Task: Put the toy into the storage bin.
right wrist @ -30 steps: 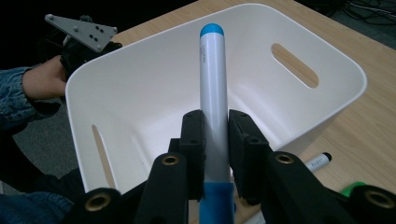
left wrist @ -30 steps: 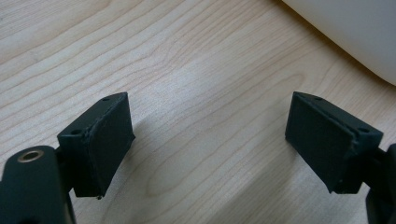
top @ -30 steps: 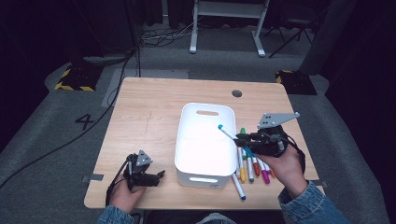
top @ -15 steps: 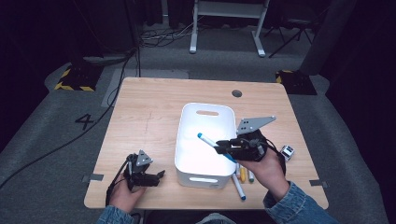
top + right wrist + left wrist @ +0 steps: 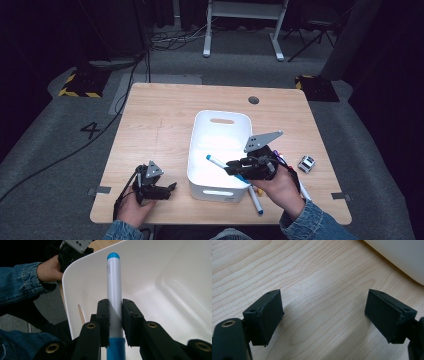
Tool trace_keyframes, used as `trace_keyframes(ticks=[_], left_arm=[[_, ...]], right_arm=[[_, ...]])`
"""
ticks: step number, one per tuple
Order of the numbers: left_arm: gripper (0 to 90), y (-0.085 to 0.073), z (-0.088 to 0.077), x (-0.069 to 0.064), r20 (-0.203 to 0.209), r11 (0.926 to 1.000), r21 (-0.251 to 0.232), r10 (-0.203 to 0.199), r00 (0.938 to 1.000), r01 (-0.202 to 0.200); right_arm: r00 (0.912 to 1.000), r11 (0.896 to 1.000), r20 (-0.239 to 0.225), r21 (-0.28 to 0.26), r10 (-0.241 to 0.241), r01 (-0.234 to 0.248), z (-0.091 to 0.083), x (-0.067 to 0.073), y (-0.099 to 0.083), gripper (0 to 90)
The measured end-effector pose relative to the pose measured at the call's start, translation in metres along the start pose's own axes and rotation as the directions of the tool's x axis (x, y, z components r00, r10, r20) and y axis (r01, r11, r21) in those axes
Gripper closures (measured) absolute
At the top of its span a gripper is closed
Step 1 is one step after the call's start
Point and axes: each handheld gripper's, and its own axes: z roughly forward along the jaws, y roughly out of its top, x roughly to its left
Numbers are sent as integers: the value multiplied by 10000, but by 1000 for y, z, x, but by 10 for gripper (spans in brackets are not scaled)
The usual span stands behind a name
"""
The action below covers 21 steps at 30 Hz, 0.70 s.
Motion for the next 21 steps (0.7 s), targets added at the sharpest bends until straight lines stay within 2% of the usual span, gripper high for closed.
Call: trace_keyframes(ticks=[5, 11, 13, 15, 16, 21], left_arm=[[155, 0, 0, 0, -24, 10000, -14, -29, 10000, 29], [156, 0, 0, -1, -36, 10000, -29, -49, 10000, 49], [156, 0, 0, -1, -23, 10000, -5, -39, 10000, 39], [156, 0, 0, -1, -20, 10000, -3, -37, 10000, 37], [156, 0, 0, -1, -23, 10000, -4, -39, 10000, 39], [156, 0, 0, -1, -23, 10000, -6, -42, 10000, 42]], right_arm=[[10000, 9989, 3, 459, 33, -33, 6, 2, -2, 771], [9998, 9943, -40, 1051, -200, 204, 9, 5, -1, 770], [9992, 9880, -96, 1493, -392, 402, 12, 8, -2, 770], [9990, 9865, -42, 1575, -446, 447, 14, 8, -3, 769], [9996, 9854, 2, 1681, -285, 281, 14, 9, -4, 769], [9995, 9726, 93, 2310, -292, 262, 21, 7, -3, 767]])
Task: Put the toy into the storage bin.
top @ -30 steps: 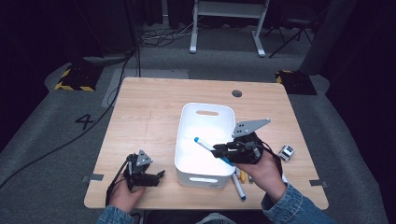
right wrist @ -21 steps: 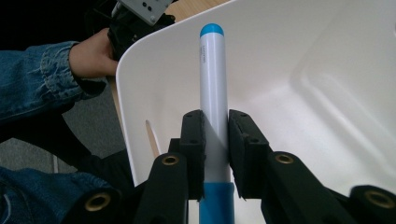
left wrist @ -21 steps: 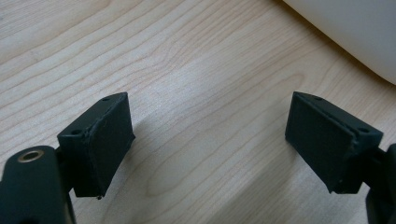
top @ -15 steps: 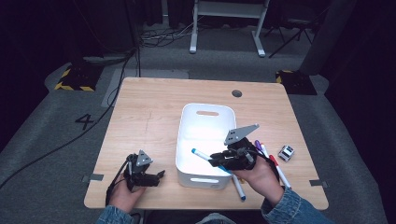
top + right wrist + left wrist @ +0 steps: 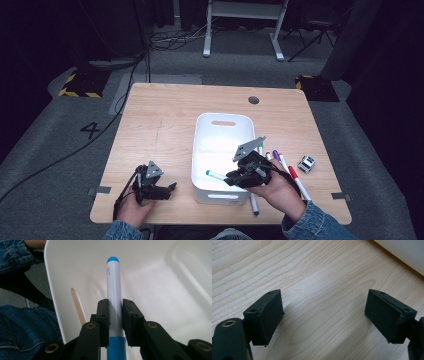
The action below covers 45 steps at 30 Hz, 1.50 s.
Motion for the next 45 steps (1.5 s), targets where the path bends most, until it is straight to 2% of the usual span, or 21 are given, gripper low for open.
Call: trace_keyframes(ticks=[4, 5, 6, 7, 8, 13, 19, 23, 25, 27, 31, 32, 35, 36, 37, 38, 39, 40, 41, 42, 45], left_arm=[[156, 0, 0, 0, 1, 10000, -3, -2, 10000, 2], [156, 0, 0, 0, 0, 10000, -3, -4, 10000, 4], [156, 0, 0, 0, 0, 10000, -2, 0, 10000, 0], [156, 0, 0, 0, 1, 10000, -3, -1, 10000, 1], [155, 0, 0, 0, 2, 10000, 1, -1, 10000, 1], [155, 0, 0, 0, -12, 10000, -19, -17, 10000, 17], [156, 0, 0, 0, -2, 10000, -2, -10, 10000, 10], [156, 0, 0, 0, -8, 10000, -33, -40, 10000, 40], [156, 1, 1, 0, -99, 10000, -5, -49, 9999, 49], [156, 2, 2, 0, -94, 9999, -24, -121, 9999, 121], [157, 3, 2, 0, -194, 9999, -32, -133, 9997, 132], [157, 3, 3, 0, -216, 9999, -61, -134, 9997, 133], [157, 3, 3, 0, -71, 9997, -30, -253, 9997, 253], [157, 3, 3, 0, -115, 9997, -28, -233, 9997, 232], [157, 3, 3, 0, -75, 9997, -28, -254, 9996, 254], [157, 3, 3, 0, -114, 9997, -20, -229, 9997, 229], [157, 3, 3, 0, -126, 9997, -33, -232, 9997, 232], [157, 3, 3, 0, -133, 9997, -19, -231, 9996, 231], [157, 3, 3, 0, -116, 9997, -27, -235, 9997, 235], [157, 3, 3, 0, -116, 9997, -27, -235, 9997, 235], [157, 3, 3, 0, -244, 9998, -15, -202, 9995, 202]], right_arm=[[9999, 9999, -70, 71, 80, -80, 2, 0, 0, 759], [9999, 10000, -103, 62, 68, -67, 2, -1, 0, 731], [10000, 10000, -53, 12, 72, -72, 2, -1, 0, 639], [9994, 9993, 81, -152, 337, -336, -3, -1, -1, 576], [9993, 9991, 93, -217, 369, -367, -5, -2, -2, 561], [9985, 9945, 218, -932, 492, -470, -23, -5, -5, 538], [9966, 9895, 458, -1306, 692, -627, -41, -9, -11, 528], [9941, 9828, 694, -1709, 831, -702, -53, -17, -17, 520], [9881, 9737, 937, -2042, 1219, -1007, -64, -21, -25, 521], [9868, 9711, 998, -2150, 1274, -1036, -66, -22, -27, 523], [9715, 9570, 1399, -2463, 1916, -1533, -84, -33, -46, 525], [9715, 9570, 1399, -2463, 1916, -1533, -84, -33, -46, 525], [9542, 9451, 1668, -2579, 2482, -2007, -91, -40, -65, 529], [9524, 9438, 1717, -2612, 2521, -2027, -92, -43, -69, 530], [9431, 9358, 1760, -2673, 2819, -2298, -94, -46, -76, 534], [9382, 9345, 1882, -2666, 2903, -2357, -95, -49, -82, 539], [9265, 9280, 2045, -2701, 3158, -2567, -97, -53, -93, 545], [9265, 9280, 2045, -2701, 3158, -2567, -97, -53, -93, 545], [9113, 9167, 2151, -2770, 3511, -2879, -99, -58, -105, 557], [9113, 9167, 2151, -2770, 3511, -2879, -99, -58, -105, 557], [8855, 9017, 2359, -2732, 4004, -3350, -102, -68, -125, 570]])
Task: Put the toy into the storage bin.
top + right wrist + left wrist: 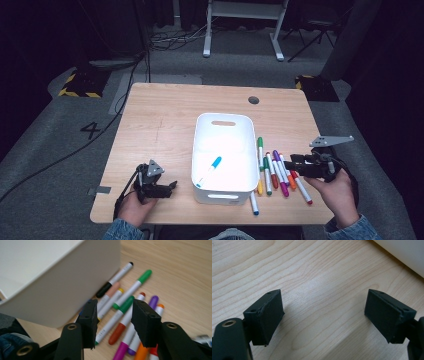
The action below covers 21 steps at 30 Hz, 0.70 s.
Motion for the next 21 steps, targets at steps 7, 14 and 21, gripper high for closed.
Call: trace_keyframes(ticks=[7, 14, 21], left_arm=[[157, 0, 0, 0, 37, 10000, -5, -20, 10000, 20], [157, 0, 0, 0, 95, 10000, -4, -36, 9999, 36], [157, 0, 0, 0, 96, 10000, -7, -40, 9999, 40]], right_arm=[[9946, 9967, 861, 514, 582, -628, 3, -33, -27, 576], [9892, 9918, 1105, 732, 965, -1049, 10, -52, -46, 581], [9835, 9833, 1466, 1319, 1057, -1254, 22, -59, -69, 589]])
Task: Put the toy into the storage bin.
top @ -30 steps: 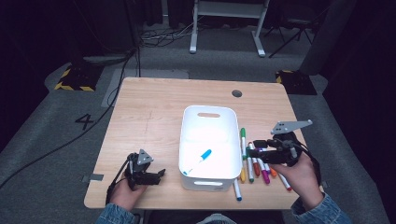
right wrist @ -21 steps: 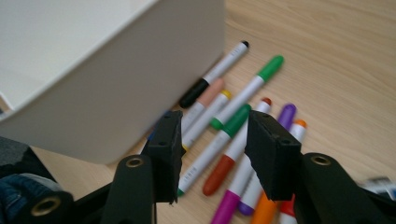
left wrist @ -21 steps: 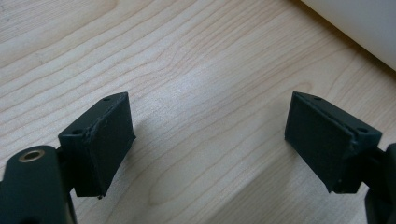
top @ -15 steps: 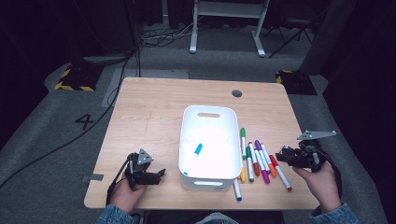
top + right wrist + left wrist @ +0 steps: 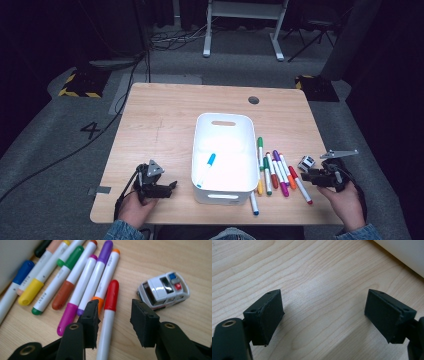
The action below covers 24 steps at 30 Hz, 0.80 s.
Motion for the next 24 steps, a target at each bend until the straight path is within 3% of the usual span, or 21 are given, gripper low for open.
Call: trace_keyframes(ticks=[14, 24], left_arm=[[157, 0, -1, 0, -95, 10000, -21, 75, 9999, -75], [157, 0, -1, 0, -77, 10000, -9, 64, 9999, -64]], right_arm=[[10000, 9949, 9, 1008, -91, 89, 30, 1, -6, 647], [9955, 9887, 866, 1474, -386, 255, 33, 0, -7, 766]])
